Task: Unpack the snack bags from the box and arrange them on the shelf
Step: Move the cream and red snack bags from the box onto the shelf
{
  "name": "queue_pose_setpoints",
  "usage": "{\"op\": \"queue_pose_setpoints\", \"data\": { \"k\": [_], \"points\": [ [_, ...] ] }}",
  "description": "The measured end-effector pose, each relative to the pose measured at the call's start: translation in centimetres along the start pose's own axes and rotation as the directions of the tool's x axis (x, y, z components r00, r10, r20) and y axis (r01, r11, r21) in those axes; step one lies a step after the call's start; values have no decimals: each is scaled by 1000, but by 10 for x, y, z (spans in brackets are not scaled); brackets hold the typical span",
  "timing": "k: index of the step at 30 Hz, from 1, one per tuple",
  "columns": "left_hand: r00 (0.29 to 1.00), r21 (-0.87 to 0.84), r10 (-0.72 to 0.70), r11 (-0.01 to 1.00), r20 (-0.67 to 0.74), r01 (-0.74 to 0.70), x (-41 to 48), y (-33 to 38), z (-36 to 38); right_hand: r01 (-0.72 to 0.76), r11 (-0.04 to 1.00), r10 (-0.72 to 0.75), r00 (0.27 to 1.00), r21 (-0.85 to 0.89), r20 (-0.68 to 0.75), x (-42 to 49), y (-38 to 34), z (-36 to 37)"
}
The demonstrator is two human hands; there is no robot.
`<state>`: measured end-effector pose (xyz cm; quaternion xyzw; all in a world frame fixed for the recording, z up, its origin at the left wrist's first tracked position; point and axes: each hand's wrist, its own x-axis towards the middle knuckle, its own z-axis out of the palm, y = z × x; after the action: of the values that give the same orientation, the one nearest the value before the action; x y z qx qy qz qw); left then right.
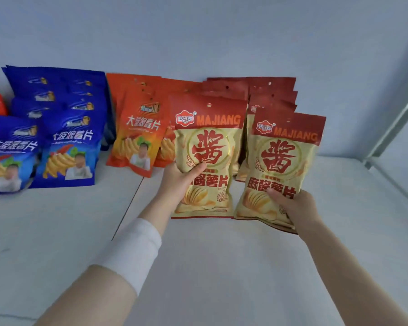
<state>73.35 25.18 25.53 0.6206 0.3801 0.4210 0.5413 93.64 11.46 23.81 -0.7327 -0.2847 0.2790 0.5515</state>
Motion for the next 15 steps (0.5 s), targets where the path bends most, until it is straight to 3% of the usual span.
{"op": "queue_pose_setpoints", "data": {
  "k": [9,15],
  "points": [
    [997,23,-72,997,36,71,112,-29,57,-81,994,85,995,-68,59,90,6,-3],
    [983,174,108,981,-146,-82,123,-38,77,-72,986,89,990,-148,109,113,13,2]
  ]
}}
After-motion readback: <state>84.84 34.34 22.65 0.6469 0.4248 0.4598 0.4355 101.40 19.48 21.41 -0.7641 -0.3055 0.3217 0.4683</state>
